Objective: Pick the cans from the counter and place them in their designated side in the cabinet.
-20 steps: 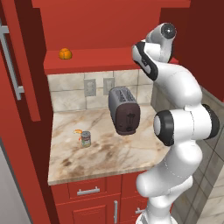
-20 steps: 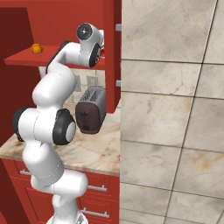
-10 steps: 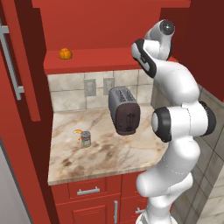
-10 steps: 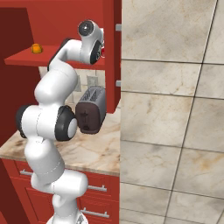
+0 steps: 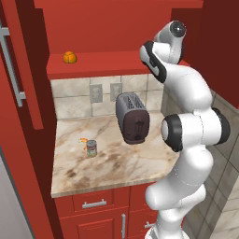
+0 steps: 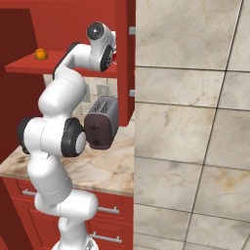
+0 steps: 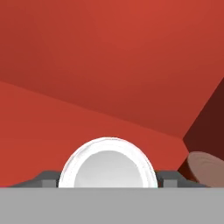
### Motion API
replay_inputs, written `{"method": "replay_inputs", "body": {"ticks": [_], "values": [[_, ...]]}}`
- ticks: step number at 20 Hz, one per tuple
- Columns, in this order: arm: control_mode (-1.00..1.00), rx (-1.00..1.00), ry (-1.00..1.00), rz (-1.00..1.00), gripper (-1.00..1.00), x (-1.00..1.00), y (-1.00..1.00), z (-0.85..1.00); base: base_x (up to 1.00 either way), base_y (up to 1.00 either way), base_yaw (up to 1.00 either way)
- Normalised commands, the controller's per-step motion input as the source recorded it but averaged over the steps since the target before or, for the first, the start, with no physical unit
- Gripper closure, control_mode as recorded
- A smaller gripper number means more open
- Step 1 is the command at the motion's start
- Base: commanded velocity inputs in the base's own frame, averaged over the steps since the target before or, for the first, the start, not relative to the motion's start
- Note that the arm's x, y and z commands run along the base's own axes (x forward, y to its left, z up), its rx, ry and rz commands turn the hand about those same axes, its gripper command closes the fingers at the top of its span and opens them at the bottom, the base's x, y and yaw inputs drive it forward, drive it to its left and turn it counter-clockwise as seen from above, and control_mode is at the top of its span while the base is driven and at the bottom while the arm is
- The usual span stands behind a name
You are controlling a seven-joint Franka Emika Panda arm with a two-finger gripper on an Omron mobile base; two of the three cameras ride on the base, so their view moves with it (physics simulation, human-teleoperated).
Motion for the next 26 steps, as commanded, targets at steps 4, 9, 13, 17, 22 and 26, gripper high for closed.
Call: {"method": "replay_inputs", "body": {"ticks": [4,9,13,17,22,26], "values": [[-1.0,0.0,-0.09,0.0,-1.0,0.1,-0.05,0.0,0.0,0.0,0.0],[-1.0,0.0,-0.18,0.01,-1.0,0.02,-0.03,0.04,0.0,0.0,0.0],[-1.0,0.01,-0.19,0.01,-1.0,0.0,0.0,0.18,0.0,0.0,0.0],[-1.0,0.0,-0.1,0.0,-1.0,-0.05,0.05,0.23,0.0,0.0,0.0],[-1.0,0.0,-0.04,0.0,-1.0,-0.11,0.13,0.33,0.0,0.0,0.0],[-1.0,0.0,0.0,0.0,-1.0,-0.25,0.1,0.33,0.0,0.0,0.0]]}}
